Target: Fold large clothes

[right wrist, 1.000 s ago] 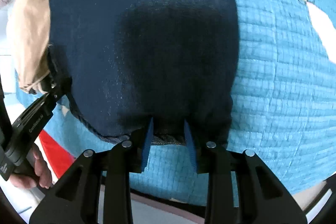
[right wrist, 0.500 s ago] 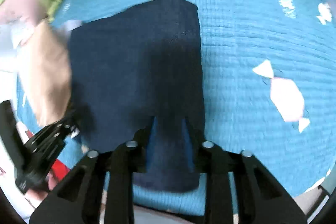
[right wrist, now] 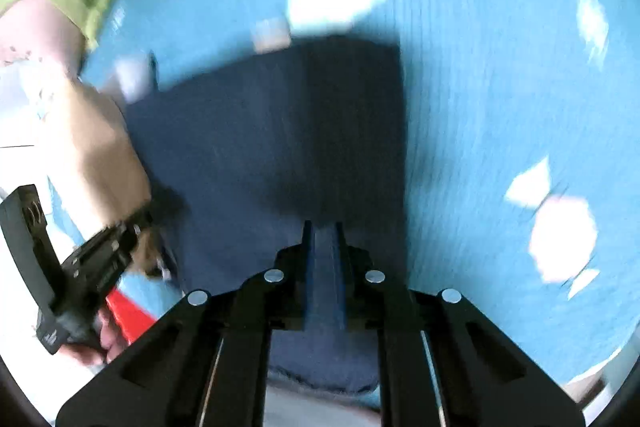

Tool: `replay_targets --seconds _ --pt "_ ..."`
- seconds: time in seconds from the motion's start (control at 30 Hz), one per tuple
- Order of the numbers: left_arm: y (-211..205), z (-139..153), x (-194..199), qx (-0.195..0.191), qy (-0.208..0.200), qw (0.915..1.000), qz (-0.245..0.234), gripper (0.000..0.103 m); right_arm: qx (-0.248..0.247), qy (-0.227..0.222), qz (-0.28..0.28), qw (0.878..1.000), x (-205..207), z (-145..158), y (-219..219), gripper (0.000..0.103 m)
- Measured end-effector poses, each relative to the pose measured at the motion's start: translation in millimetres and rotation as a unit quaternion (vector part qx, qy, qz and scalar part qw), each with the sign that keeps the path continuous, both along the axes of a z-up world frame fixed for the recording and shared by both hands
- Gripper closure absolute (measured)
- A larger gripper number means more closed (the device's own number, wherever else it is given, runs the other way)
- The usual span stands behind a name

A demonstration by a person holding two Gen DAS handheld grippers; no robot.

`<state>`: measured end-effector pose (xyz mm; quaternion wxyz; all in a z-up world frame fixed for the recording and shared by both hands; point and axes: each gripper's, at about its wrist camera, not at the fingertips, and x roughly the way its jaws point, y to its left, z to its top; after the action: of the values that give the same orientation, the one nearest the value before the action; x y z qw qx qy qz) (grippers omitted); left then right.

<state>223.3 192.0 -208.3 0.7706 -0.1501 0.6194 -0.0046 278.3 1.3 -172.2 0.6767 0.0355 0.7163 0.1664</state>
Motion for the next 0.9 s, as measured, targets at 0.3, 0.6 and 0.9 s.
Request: replay_targets --seconds 0.3,0.6,0.9 --pt "28 -76 44 -0.055 0.099 0.9932 0.023 0.102 -0.082 0.041 0.013 0.996 32 -78 52 0.1" --pt "25 -8 95 -0.006 0.038 0.9992 -0.006 0.103 -0.096 0.003 0.023 0.995 82 -17 93 0.099" --pt "14 -64 123 0.041 0.071 0.9965 -0.018 0.101 -0.163 -0.002 0.036 0.986 73 -75 127 0.101"
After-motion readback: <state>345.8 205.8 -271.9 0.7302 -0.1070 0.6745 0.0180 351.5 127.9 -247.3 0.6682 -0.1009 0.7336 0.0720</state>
